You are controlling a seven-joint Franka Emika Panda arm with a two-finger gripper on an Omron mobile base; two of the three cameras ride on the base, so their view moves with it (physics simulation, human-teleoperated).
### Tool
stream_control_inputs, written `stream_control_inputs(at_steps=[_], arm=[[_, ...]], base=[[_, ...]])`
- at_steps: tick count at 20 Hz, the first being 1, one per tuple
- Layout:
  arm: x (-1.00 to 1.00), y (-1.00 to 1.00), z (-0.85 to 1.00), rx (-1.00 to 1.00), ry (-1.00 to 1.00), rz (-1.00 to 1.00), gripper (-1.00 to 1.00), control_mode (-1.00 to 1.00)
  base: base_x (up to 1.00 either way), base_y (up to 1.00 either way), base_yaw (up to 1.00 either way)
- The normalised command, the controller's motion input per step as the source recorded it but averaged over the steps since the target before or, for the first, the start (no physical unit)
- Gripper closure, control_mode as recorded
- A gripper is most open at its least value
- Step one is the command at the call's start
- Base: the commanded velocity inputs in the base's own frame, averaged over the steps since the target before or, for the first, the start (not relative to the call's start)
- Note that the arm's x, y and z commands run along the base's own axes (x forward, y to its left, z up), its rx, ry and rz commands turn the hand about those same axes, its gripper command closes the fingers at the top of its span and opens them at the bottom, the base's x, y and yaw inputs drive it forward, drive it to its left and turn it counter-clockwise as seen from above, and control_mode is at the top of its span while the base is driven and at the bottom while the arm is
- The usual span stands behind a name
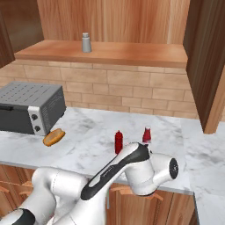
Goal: There are various items on the counter. Only move the condiments/shakers into the cabinet.
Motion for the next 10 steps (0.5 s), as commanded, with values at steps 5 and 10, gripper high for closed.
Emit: stream_control_inputs(at_steps=[5,10], arm=[[0.39,0.0,-0.02,0.25,-0.05,0.01,-1.0,-1.0],[0.59,0.0,-0.01,0.06,0.01,0.0,-1.0,-1.0]], base=[[0.0,0.0,0.0],[0.0,0.0,0.0]])
